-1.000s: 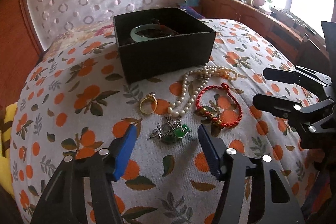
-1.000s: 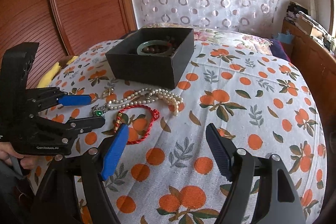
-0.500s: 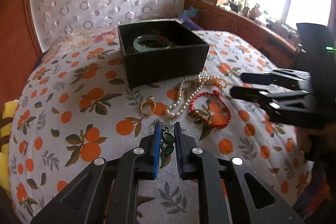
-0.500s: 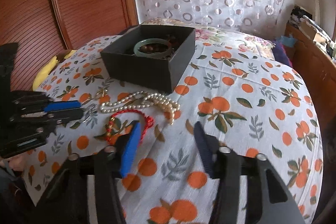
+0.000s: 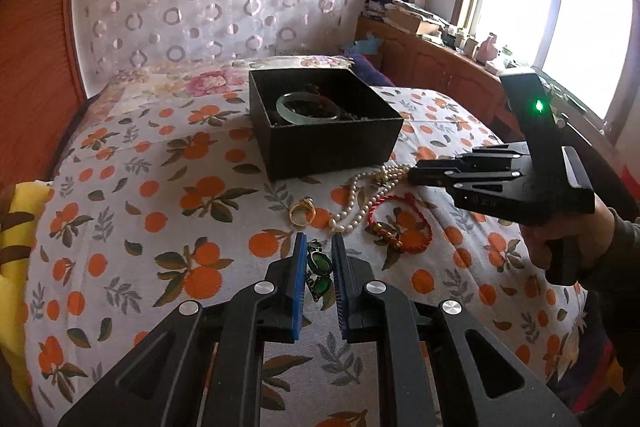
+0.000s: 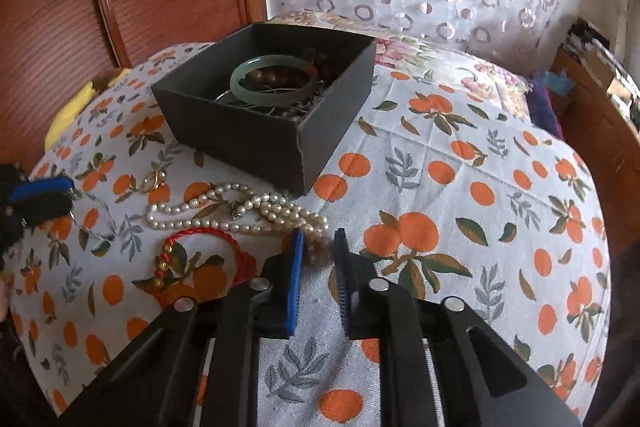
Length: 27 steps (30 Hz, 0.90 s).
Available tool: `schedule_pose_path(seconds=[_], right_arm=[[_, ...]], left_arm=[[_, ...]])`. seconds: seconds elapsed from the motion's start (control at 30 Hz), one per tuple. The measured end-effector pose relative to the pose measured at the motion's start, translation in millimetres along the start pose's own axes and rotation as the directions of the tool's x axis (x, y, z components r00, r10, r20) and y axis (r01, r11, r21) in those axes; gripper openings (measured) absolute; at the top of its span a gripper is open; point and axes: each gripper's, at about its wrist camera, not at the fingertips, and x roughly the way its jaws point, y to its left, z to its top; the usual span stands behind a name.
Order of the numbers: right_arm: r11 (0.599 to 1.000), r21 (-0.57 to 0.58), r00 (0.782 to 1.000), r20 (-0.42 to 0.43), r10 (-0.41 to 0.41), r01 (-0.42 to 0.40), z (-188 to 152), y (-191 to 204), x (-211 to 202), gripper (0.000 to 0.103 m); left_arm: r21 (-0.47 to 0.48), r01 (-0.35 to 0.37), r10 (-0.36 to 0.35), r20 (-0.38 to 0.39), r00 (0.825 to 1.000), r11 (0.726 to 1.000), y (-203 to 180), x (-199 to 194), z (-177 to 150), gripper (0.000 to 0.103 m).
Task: Organize jewelry
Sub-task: 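Grasp the green pendant with the left tool while the right tool grasps the pearl strand, then carry the pendant into the box with the left tool while the right tool drops the pearl strand in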
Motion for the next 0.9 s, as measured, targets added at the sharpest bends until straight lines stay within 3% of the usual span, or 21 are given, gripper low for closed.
schedule_pose_path(seconds=[0.03, 0.37, 0.77, 0.9], right_arm=[[1.000, 0.006, 1.000, 0.001, 0.008, -0.008, -0.1, -0.2, -0.4, 0.006], [0.999, -0.016, 0.990, 0.134, 0.032, -0.030, 14.9, 13.5, -52.2, 0.005], [0.997, -0.082, 0.955, 0.296, 0.029, -0.005, 61.8, 28.3, -130.4, 0.005], [0.996, -0.089, 0.943, 0.332, 0.022, 0.008, 75.8, 25.9, -146.8, 0.005]], left_arm=[[-0.003, -0.001, 0.001, 0.003, 1.000, 1.000, 1.4, -1.3, 0.2, 0.012], [-0.032, 0.007, -0.006, 0.032, 0.999, 0.999, 16.7, -19.0, 11.1, 0.012], [-0.061, 0.060, -0.055, 0.077, 0.996, 0.996, 33.8, -43.4, 38.4, 0.012], [-0.053, 0.047, -0.042, 0.089, 0.995, 0.998, 35.9, -49.0, 47.8, 0.012]])
